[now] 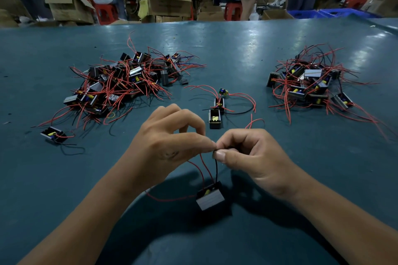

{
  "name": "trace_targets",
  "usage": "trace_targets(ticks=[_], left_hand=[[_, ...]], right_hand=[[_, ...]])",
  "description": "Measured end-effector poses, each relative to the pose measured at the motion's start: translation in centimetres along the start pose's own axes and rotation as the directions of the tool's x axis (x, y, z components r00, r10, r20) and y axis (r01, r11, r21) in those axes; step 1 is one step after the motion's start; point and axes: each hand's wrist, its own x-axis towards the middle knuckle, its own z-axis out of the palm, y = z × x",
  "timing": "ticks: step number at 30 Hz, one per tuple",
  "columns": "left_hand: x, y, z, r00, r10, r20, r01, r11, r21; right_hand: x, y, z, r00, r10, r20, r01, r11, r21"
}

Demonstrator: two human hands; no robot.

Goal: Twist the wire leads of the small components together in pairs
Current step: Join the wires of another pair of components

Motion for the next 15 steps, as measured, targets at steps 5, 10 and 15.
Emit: trace_targets(ticks=[5,10,15], left_hand=[[-0.04,0.27,-0.88,0.997,0.059,0.058,-0.063,0.995,0.078],[0.08,0.49,-0.97,0.994,0.05,0.097,-0.058,0.995,0.081],[-0.02,0.73,-0.78,0.979,-0.107,0.173,0.115,0.993,-0.035]], right_hand=[[0.0,-0.02,-0.19,0.998,0.01,0.06,-0.011,1.0,0.02],[0.06,0.07,-0.37,0.995,0.002,0.101,0.001,1.0,-0.022],[-0.13,0.26,-0.21,0.994,-0.095,0.049,0.105,0.952,-0.286]])
